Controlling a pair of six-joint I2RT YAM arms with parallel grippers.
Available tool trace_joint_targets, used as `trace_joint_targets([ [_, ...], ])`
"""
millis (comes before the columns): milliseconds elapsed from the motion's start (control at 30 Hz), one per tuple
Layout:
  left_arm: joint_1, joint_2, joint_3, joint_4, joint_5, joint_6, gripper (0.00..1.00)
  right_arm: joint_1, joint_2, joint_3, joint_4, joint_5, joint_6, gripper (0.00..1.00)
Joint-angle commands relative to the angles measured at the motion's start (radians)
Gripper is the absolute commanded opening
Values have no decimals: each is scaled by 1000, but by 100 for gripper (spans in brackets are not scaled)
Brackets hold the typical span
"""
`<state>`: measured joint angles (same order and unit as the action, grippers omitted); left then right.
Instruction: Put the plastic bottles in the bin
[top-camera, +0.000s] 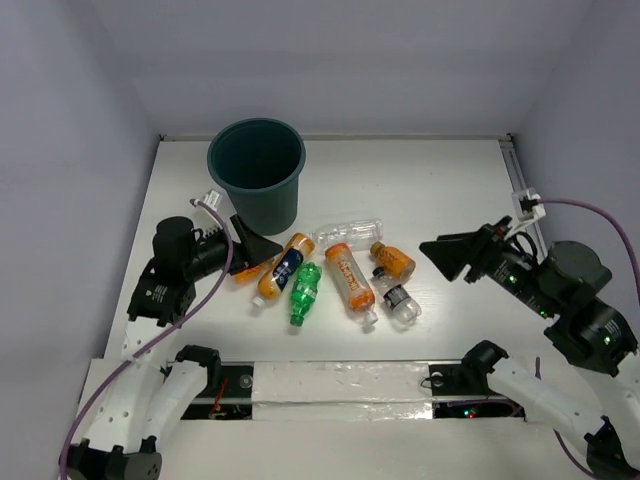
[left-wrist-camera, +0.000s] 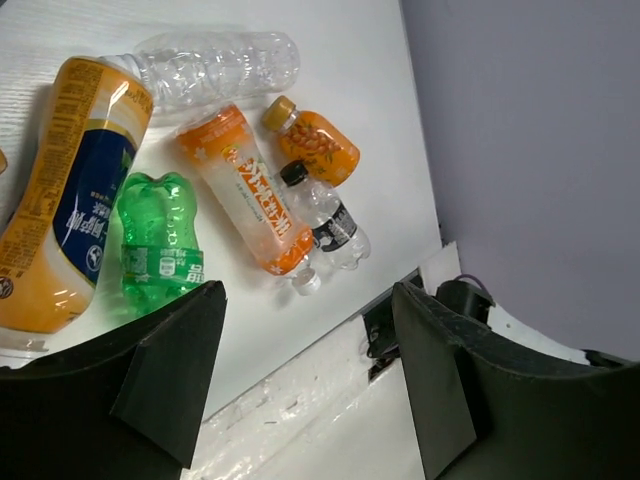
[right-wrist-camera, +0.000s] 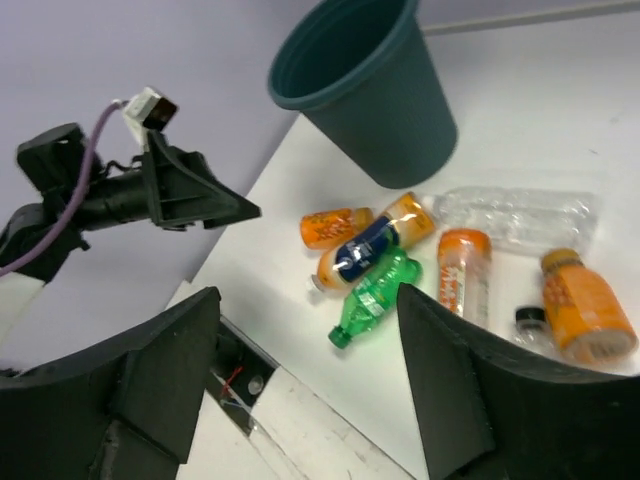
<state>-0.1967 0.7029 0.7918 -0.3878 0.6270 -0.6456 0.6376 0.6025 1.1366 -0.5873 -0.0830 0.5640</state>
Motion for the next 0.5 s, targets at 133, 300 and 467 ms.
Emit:
trace_joint_targets([
  [133,-55,-31,-5,144,18,-74,43,10,-87,-20,-178,161,31,8],
  [300,-298,-7,9,52,-295,-71,8,10,-115,-61,-190,161,48,0],
  [467,-609,53,-29,-62,-573,-140,0,10,-98,-109,-168,117,65,0],
])
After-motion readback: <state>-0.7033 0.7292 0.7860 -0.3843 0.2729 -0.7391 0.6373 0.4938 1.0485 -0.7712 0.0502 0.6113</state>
